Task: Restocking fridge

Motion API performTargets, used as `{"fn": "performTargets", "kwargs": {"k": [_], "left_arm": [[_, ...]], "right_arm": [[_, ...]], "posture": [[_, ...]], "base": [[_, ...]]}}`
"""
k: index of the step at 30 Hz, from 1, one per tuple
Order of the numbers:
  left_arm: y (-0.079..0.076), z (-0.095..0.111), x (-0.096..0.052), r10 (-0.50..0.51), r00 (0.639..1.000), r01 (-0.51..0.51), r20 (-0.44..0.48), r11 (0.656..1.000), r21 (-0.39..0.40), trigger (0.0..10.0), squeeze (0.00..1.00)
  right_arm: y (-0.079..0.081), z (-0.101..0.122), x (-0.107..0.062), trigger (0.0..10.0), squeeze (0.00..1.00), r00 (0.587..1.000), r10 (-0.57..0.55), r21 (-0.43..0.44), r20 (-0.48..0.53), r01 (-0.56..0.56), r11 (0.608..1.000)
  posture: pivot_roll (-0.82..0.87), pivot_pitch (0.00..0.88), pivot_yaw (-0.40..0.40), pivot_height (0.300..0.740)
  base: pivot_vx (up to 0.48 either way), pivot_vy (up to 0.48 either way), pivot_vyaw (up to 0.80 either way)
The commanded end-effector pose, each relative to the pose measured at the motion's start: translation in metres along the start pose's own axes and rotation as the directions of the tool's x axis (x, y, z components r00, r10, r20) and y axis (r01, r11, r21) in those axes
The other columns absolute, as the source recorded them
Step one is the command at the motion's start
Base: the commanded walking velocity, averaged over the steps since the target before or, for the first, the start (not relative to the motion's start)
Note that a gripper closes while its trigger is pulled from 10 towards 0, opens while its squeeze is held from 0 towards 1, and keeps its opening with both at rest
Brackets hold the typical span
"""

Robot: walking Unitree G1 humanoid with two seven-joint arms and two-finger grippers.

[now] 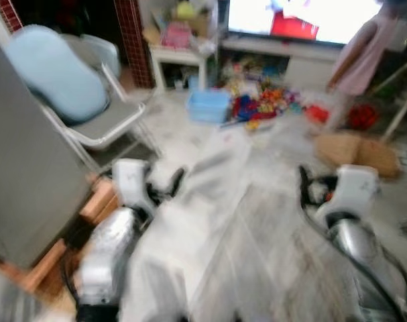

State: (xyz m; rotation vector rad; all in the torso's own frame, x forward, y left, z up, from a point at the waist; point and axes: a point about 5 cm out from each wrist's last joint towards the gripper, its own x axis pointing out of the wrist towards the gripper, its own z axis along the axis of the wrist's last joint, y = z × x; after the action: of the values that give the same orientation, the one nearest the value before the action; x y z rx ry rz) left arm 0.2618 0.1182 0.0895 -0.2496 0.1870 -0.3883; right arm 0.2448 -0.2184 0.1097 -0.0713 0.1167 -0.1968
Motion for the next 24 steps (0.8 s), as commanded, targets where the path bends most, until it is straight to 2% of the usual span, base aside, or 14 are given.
{"fn": "performTargets", "kwargs": {"k": [1, 2, 5, 7, 8, 9, 12, 14, 17, 19, 21, 22, 24], "left_arm": [[0.01, 0.004, -0.005, 0.052, 0.998, -0.052, 0.017, 0.999, 0.003, 10.0, 0.0], [0.011, 0.003, -0.006, 0.063, 0.998, -0.063, 0.014, 0.998, -0.008, 10.0, 0.0], [0.015, 0.004, -0.008, 0.077, 0.997, -0.078, 0.012, 0.996, 0.042, 10.0, 0.0], [0.031, 0.009, -0.016, 0.085, 0.996, -0.085, 0.001, 0.988, 0.129, 10.0, 0.0], [0.031, 0.009, -0.016, 0.085, 0.996, -0.085, 0.001, 0.988, 0.129, 10.0, 0.0], [0.039, 0.011, -0.022, 0.085, 0.996, -0.083, -0.007, 0.983, 0.167, 10.0, 0.0], [0.051, 0.015, -0.029, 0.103, 0.995, -0.1, -0.003, 0.977, 0.19, 10.0, 0.0], [0.064, 0.016, -0.035, 0.155, 0.988, -0.153, 0.01, 0.963, 0.223, 10.0, 0.0], [0.073, 0.017, -0.039, 0.228, 0.973, -0.231, 0.042, 0.94, 0.253, 10.0, 0.0], [0.078, 0.021, -0.041, 0.275, 0.958, -0.288, 0.084, 0.921, 0.263, 10.0, 0.0], [0.085, 0.032, -0.048, 0.349, 0.923, -0.382, 0.164, 0.887, 0.259, 10.0, 0.0], [0.085, 0.032, -0.048, 0.349, 0.923, -0.382, 0.164, 0.887, 0.259, 10.0, 0.0], [0.088, 0.038, -0.054, 0.375, 0.906, -0.418, 0.198, 0.868, 0.268, 10.0, 0.0]], "right_arm": [[0.005, 0.005, 0.0, 10.0, 0.0, 1.0, 0.009, 0.01, 0.022, -0.009, 1.0], [0.005, 0.005, 0.0, 10.0, 0.0, 1.0, 0.006, 0.04, 0.019, -0.007, 0.999], [0.009, 0.013, 0.002, 10.0, 0.0, 0.996, 0.038, 0.031, 0.077, -0.041, 0.999], [0.007, 0.016, 0.004, 10.0, 0.0, 0.994, 0.07, -0.016, 0.083, -0.069, 0.998], [0.007, 0.016, 0.004, 10.0, 0.0, 0.994, 0.07, -0.016, 0.083, -0.069, 0.998], [0.004, 0.017, 0.006, 10.0, 0.0, 0.992, 0.088, -0.043, 0.088, -0.084, 0.996], [-0.004, 0.016, 0.009, 10.0, 0.0, 0.992, 0.091, -0.061, 0.087, -0.086, 0.994], [-0.014, 0.015, 0.016, 10.0, 0.0, 0.994, 0.073, -0.073, 0.083, -0.067, 0.995], [-0.017, 0.013, 0.02, 10.0, 0.0, 0.995, 0.055, -0.073, 0.08, -0.049, 0.996], [-0.015, 0.01, 0.02, 10.0, 0.0, 0.995, 0.058, -0.068, 0.078, -0.052, 0.996], [-0.004, 0.005, 0.022, 10.0, 0.0, 0.995, 0.069, -0.034, 0.068, -0.067, 0.997], [-0.004, 0.005, 0.022, 10.0, 0.0, 0.995, 0.069, -0.034, 0.068, -0.067, 0.997], [0.006, 0.005, 0.025, 10.0, 0.0, 0.993, 0.095, -0.022, 0.065, -0.093, 0.995]], "posture": [[-0.06, 0.0, 0.021, 0.74], [-0.06, 0.0, 0.018, 0.74], [-0.05, 0.0, -0.006, 0.74], [-0.02, 0.0, -0.03, 0.74], [-0.02, 0.0, -0.03, 0.74], [-0.01, 0.0, -0.036, 0.74], [-0.01, 0.0, -0.037, 0.74], [0.01, 0.0, -0.039, 0.74], [0.03, 0.0, -0.04, 0.74], [0.04, 0.0, -0.044, 0.74], [0.08, 0.0, -0.093, 0.74], [0.08, 0.0, -0.093, 0.74], [0.11, 0.0, -0.125, 0.74]], "base": [[0.0, 0.27, 0.0], [0.0, 0.0, 0.0], [0.0, 0.0, 0.0], [0.0, 0.0, 0.0], [0.0, 0.0, 0.0], [0.0, 0.0, 0.0], [0.0, 0.0, 0.0], [0.0, 0.0, 0.0], [0.0, 0.0, 0.0], [0.0, 0.0, 0.0], [0.0, 0.0, 0.0], [0.0, 0.0, 0.0], [0.0, 0.0, 0.0]]}}
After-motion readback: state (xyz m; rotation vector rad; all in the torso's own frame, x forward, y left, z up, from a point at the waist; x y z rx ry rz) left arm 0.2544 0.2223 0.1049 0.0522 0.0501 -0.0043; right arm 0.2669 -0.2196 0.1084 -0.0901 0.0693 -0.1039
